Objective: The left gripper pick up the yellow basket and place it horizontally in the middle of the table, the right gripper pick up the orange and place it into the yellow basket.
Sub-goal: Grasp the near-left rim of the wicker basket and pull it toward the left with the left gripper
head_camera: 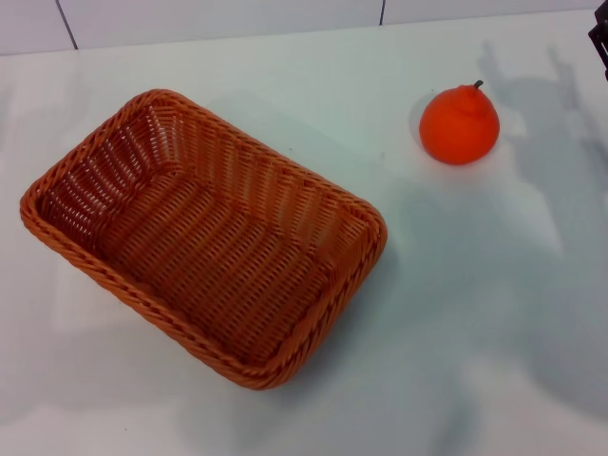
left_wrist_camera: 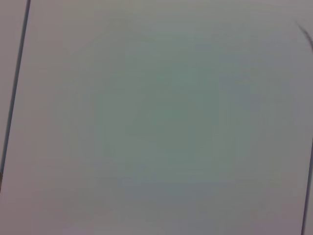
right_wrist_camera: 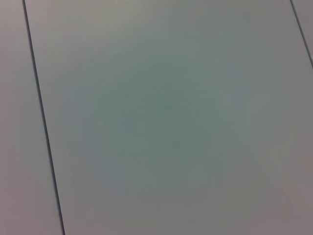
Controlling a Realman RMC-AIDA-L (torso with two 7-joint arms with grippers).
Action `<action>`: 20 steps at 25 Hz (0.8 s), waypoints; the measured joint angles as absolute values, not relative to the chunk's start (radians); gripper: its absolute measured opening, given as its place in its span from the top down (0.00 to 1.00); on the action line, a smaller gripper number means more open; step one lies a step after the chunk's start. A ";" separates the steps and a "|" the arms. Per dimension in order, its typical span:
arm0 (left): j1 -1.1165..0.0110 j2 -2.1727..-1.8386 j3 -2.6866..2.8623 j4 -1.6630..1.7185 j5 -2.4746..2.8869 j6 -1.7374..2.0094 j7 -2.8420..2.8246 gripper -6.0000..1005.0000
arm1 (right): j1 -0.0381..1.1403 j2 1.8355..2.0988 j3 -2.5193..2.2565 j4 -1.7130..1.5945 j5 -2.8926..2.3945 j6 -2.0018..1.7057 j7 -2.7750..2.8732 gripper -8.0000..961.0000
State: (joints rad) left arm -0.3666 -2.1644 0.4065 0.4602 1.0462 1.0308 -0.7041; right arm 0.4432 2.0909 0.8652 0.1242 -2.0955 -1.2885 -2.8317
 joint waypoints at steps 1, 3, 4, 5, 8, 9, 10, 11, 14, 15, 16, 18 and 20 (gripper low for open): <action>-0.367 -2.164 0.407 0.460 1.046 1.031 -0.704 0.15 | 0.443 2.091 0.865 0.124 -2.095 -1.289 -2.832 0.01; -0.367 -2.164 0.407 0.460 1.046 1.031 -0.704 0.15 | 0.443 2.091 0.865 0.124 -2.095 -1.289 -2.832 0.01; -0.367 -2.164 0.407 0.460 1.046 1.031 -0.704 0.15 | 0.443 2.091 0.865 0.124 -2.095 -1.289 -2.832 0.01; -0.367 -2.164 0.406 0.460 1.046 1.031 -0.704 0.15 | 0.443 2.091 0.865 0.124 -2.095 -1.289 -2.832 0.01; -0.367 -2.164 0.407 0.460 1.046 1.031 -0.704 0.15 | 0.443 2.091 0.865 0.124 -2.095 -1.289 -2.832 0.01; -0.367 -2.164 0.407 0.460 1.046 1.031 -0.704 0.15 | 0.443 2.091 0.865 0.124 -2.095 -1.289 -2.832 0.01; -0.367 -2.164 0.407 0.460 1.047 1.031 -0.711 0.15 | 0.444 2.091 0.865 0.124 -2.095 -1.288 -2.832 0.01; -0.367 -2.164 0.410 0.462 1.049 1.031 -0.729 0.15 | 0.444 2.091 0.865 0.124 -2.095 -1.287 -2.832 0.01; -0.359 -2.156 0.464 0.496 1.061 1.031 -0.872 0.15 | 0.445 2.091 0.865 0.124 -2.095 -1.282 -2.832 0.01; -0.353 -2.151 0.491 0.514 1.066 1.031 -0.929 0.15 | 0.445 2.091 0.865 0.124 -2.095 -1.281 -2.832 0.01; -0.344 -2.145 0.524 0.544 1.080 1.031 -1.013 0.15 | 0.445 2.091 0.865 0.124 -2.095 -1.281 -2.832 0.01; -0.334 -2.132 0.577 0.609 1.114 1.043 -1.162 0.15 | 0.446 2.091 0.865 0.124 -2.095 -1.280 -2.832 0.01; -0.332 -2.113 0.606 0.658 1.159 1.081 -1.296 0.15 | 0.446 2.091 0.865 0.125 -2.095 -1.279 -2.832 0.01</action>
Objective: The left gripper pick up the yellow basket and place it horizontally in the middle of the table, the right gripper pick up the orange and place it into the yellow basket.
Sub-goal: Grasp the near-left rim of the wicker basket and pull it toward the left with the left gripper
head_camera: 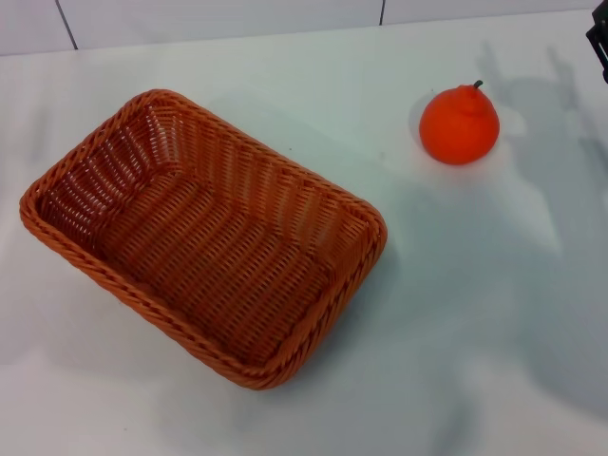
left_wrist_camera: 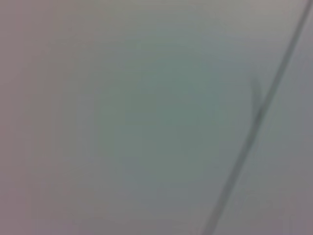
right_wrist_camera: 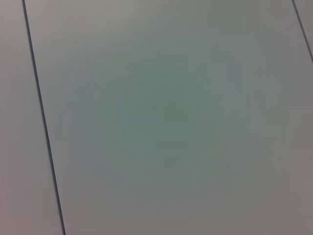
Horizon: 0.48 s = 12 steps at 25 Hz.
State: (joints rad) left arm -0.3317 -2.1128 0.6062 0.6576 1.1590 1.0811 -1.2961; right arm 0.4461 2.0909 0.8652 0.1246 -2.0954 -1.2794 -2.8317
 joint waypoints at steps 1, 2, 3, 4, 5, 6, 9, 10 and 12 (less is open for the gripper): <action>-0.335 -2.101 0.614 0.667 1.180 1.103 -1.352 0.15 | 0.446 2.091 0.865 0.125 -2.095 -1.279 -2.832 0.01; -0.341 -2.085 0.621 0.675 1.208 1.129 -1.417 0.15 | 0.447 2.091 0.865 0.125 -2.095 -1.279 -2.832 0.01; -0.350 -2.068 0.627 0.679 1.244 1.154 -1.484 0.15 | 0.447 2.091 0.865 0.125 -2.096 -1.278 -2.832 0.01; -0.368 -2.045 0.634 0.682 1.304 1.183 -1.565 0.15 | 0.448 2.091 0.864 0.125 -2.096 -1.277 -2.832 0.01; -0.385 -2.026 0.638 0.685 1.350 1.206 -1.621 0.15 | 0.449 2.091 0.863 0.125 -2.096 -1.276 -2.832 0.01; -0.402 -2.012 0.640 0.687 1.403 1.232 -1.672 0.15 | 0.449 2.091 0.862 0.126 -2.097 -1.276 -2.832 0.01; -0.452 -1.985 0.644 0.722 1.567 1.303 -1.806 0.15 | 0.449 2.091 0.861 0.128 -2.097 -1.275 -2.832 0.01; -0.464 -1.982 0.647 0.742 1.619 1.314 -1.844 0.15 | 0.449 2.091 0.861 0.129 -2.097 -1.275 -2.832 0.01; -0.479 -1.979 0.654 0.767 1.683 1.325 -1.888 0.15 | 0.449 2.090 0.860 0.129 -2.097 -1.275 -2.832 0.01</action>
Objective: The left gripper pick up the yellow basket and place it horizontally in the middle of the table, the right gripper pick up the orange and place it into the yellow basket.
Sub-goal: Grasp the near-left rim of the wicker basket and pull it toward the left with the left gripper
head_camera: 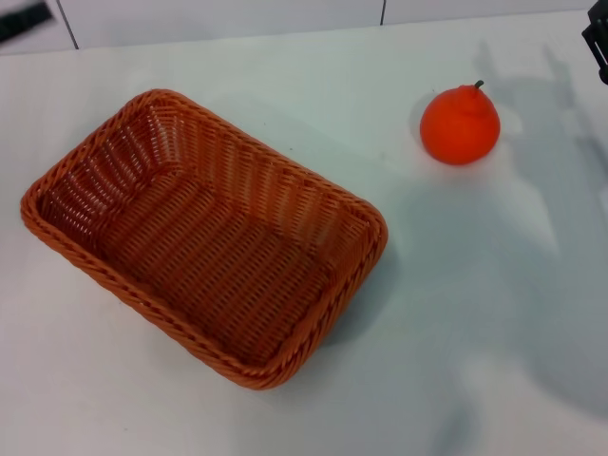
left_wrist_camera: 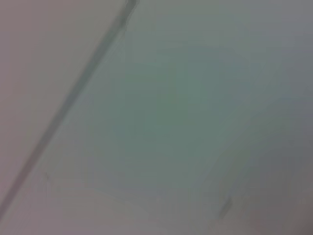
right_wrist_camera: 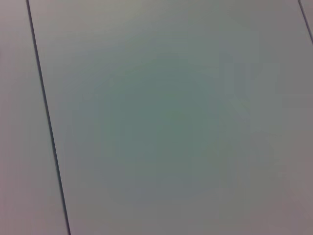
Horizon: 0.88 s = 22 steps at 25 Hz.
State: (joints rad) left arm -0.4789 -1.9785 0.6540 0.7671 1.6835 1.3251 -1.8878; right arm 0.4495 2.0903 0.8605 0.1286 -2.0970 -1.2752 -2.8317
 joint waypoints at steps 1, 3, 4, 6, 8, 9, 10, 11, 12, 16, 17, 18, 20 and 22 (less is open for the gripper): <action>-0.517 -1.967 0.673 0.804 1.822 1.353 -1.973 0.16 | 0.450 2.090 0.860 0.128 -2.097 -1.275 -2.832 0.01; -0.546 -1.957 0.683 0.810 1.903 1.378 -2.013 0.16 | 0.450 2.090 0.860 0.128 -2.097 -1.275 -2.832 0.01; -0.565 -1.950 0.689 0.812 1.950 1.396 -2.033 0.16 | 0.451 2.090 0.860 0.128 -2.097 -1.275 -2.832 0.01; -0.596 -1.939 0.694 0.816 2.033 1.425 -2.068 0.16 | 0.453 2.089 0.860 0.128 -2.097 -1.275 -2.832 0.01; -0.616 -1.936 0.696 0.832 2.100 1.447 -2.083 0.16 | 0.455 2.089 0.860 0.126 -2.097 -1.275 -2.832 0.01; -0.621 -1.937 0.696 0.842 2.125 1.454 -2.086 0.16 | 0.455 2.089 0.860 0.126 -2.098 -1.275 -2.832 0.01; -0.626 -1.940 0.698 0.858 2.149 1.462 -2.091 0.16 | 0.456 2.089 0.859 0.125 -2.099 -1.275 -2.832 0.01; -0.628 -1.942 0.702 0.869 2.166 1.466 -2.096 0.16 | 0.456 2.089 0.859 0.125 -2.099 -1.275 -2.832 0.01; -0.631 -1.943 0.706 0.879 2.183 1.470 -2.103 0.16 | 0.455 2.089 0.859 0.125 -2.100 -1.275 -2.832 0.01; -0.645 -1.949 0.734 0.912 2.251 1.473 -2.124 0.16 | 0.453 2.089 0.856 0.124 -2.101 -1.275 -2.832 0.01; -0.650 -1.954 0.742 0.921 2.274 1.471 -2.127 0.16 | 0.452 2.089 0.856 0.124 -2.101 -1.275 -2.832 0.01; -0.652 -1.957 0.747 0.929 2.291 1.470 -2.128 0.16 | 0.451 2.089 0.856 0.124 -2.101 -1.275 -2.832 0.01; -0.660 -1.969 0.755 0.947 2.333 1.465 -2.130 0.16 | 0.450 2.089 0.856 0.124 -2.102 -1.275 -2.831 0.01; -0.665 -1.991 0.758 0.979 2.378 1.454 -2.130 0.16 | 0.448 2.089 0.856 0.124 -2.102 -1.275 -2.831 0.01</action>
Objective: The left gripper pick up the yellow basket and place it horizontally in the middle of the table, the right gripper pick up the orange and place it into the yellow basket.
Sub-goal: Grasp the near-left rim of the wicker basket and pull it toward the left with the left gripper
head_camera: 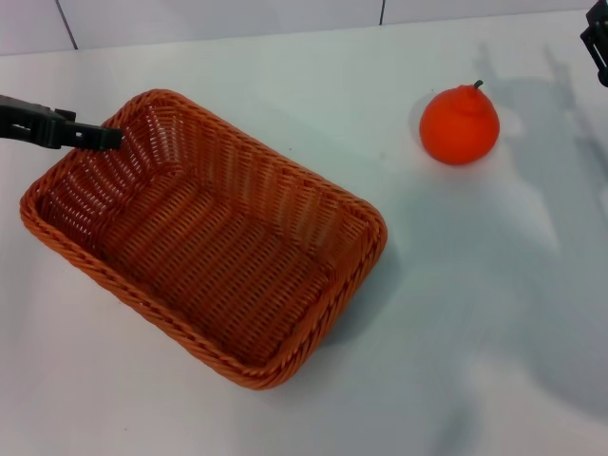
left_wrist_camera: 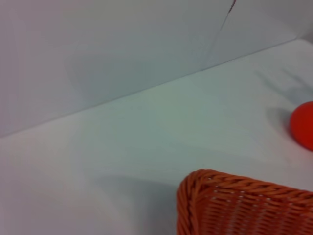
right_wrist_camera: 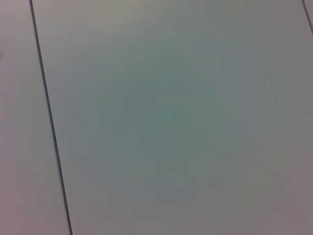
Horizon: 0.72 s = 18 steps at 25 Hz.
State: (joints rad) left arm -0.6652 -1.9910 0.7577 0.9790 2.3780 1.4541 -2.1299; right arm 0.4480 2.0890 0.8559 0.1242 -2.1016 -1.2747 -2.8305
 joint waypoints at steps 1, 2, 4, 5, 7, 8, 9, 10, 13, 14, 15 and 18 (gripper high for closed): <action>-0.666 -2.002 0.759 0.994 2.396 1.446 -2.129 0.16 | 0.448 2.089 0.856 0.124 -2.102 -1.275 -2.830 0.01; -0.666 -2.014 0.759 1.012 2.414 1.434 -2.128 0.16 | 0.447 2.089 0.856 0.124 -2.102 -1.275 -2.830 0.01; -0.666 -2.041 0.760 1.046 2.463 1.410 -2.125 0.16 | 0.447 2.090 0.856 0.124 -2.102 -1.275 -2.830 0.01; -0.668 -2.047 0.760 1.053 2.480 1.405 -2.125 0.16 | 0.446 2.090 0.856 0.124 -2.102 -1.275 -2.830 0.01; -0.676 -2.057 0.762 1.060 2.517 1.402 -2.125 0.16 | 0.446 2.091 0.856 0.124 -2.102 -1.275 -2.830 0.01; -0.680 -2.059 0.763 1.060 2.530 1.401 -2.126 0.16 | 0.445 2.091 0.856 0.124 -2.102 -1.275 -2.830 0.01; -0.684 -2.061 0.768 1.059 2.546 1.401 -2.129 0.16 | 0.444 2.091 0.856 0.124 -2.102 -1.275 -2.830 0.01; -0.685 -2.062 0.771 1.059 2.551 1.401 -2.129 0.16 | 0.444 2.091 0.855 0.124 -2.102 -1.275 -2.830 0.01; -0.687 -2.066 0.784 1.058 2.563 1.403 -2.131 0.16 | 0.441 2.091 0.855 0.124 -2.101 -1.275 -2.830 0.01; -0.686 -2.068 0.785 1.058 2.564 1.404 -2.132 0.16 | 0.441 2.091 0.855 0.124 -2.101 -1.275 -2.830 0.01; -0.686 -2.070 0.785 1.058 2.565 1.404 -2.131 0.16 | 0.440 2.091 0.855 0.124 -2.102 -1.275 -2.830 0.01; -0.682 -2.082 0.802 1.056 2.576 1.402 -2.127 0.16 | 0.439 2.091 0.854 0.124 -2.101 -1.275 -2.830 0.02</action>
